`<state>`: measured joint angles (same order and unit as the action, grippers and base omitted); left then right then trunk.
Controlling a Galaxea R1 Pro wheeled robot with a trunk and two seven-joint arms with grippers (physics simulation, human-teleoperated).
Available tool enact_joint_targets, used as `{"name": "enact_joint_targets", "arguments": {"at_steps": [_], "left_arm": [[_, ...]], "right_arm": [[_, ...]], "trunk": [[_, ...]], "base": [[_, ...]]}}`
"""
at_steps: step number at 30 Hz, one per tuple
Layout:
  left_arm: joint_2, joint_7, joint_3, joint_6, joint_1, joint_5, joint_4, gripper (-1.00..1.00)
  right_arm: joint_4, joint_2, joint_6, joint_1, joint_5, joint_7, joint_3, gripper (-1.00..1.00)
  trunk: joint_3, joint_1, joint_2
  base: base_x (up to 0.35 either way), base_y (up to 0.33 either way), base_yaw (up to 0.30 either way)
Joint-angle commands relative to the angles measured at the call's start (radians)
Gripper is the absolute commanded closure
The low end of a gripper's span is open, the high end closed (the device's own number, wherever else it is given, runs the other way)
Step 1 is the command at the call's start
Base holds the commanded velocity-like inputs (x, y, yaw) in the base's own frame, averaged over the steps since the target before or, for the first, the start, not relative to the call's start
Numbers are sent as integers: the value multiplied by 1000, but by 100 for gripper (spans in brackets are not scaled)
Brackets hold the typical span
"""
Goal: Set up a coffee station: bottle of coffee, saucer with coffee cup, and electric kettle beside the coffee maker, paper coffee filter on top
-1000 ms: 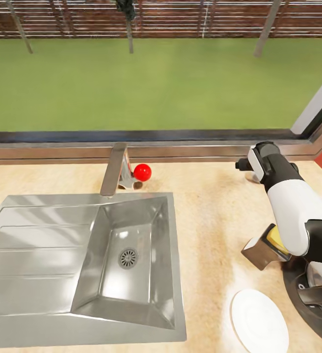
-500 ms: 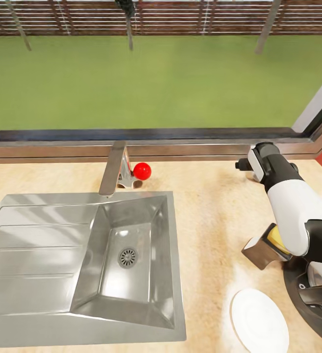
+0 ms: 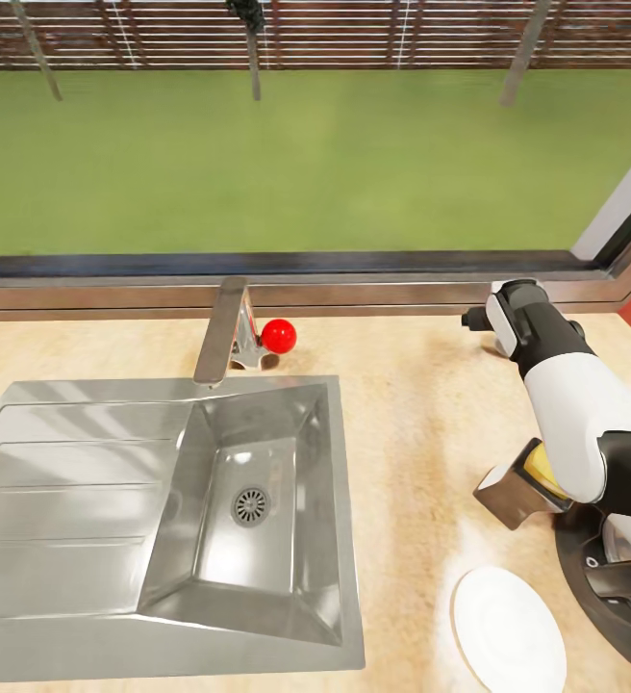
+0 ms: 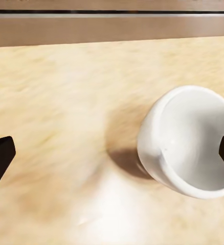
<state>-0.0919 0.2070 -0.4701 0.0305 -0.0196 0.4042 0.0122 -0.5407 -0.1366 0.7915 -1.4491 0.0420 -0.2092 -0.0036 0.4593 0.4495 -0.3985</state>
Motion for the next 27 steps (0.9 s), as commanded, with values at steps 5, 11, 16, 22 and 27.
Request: {"name": "enact_joint_targets", "arguments": {"at_steps": [5,11,16,22,27], "left_arm": [[0,3,-9,3,0,7,-2,-100],[4,3,-9,3,0,7,-2,-100],[6,7,-9,3,0,7,-1,-100],[6,10,-8,3,0,8,-2,-100],[6,11,-7,3,0,8,-3,-100]], "right_arm": [[-1,-1,5,0,5,0,-1,-100],[-1,-4,5,0,7,-2,-1,-100],[-1,-4,5,0,7,-2,-1,-100],[-1,-4,5,7,7,-2,-1,-100],[-1,-4,5,17,7,-2,0,-100]], "trunk": [[1,1,-1],[1,1,-1],[1,1,-1],[1,1,-1],[1,1,-1]], "base": [[0,0,0],[0,-1,0],[0,-103,0],[0,-41,0],[0,-5,0]]}}
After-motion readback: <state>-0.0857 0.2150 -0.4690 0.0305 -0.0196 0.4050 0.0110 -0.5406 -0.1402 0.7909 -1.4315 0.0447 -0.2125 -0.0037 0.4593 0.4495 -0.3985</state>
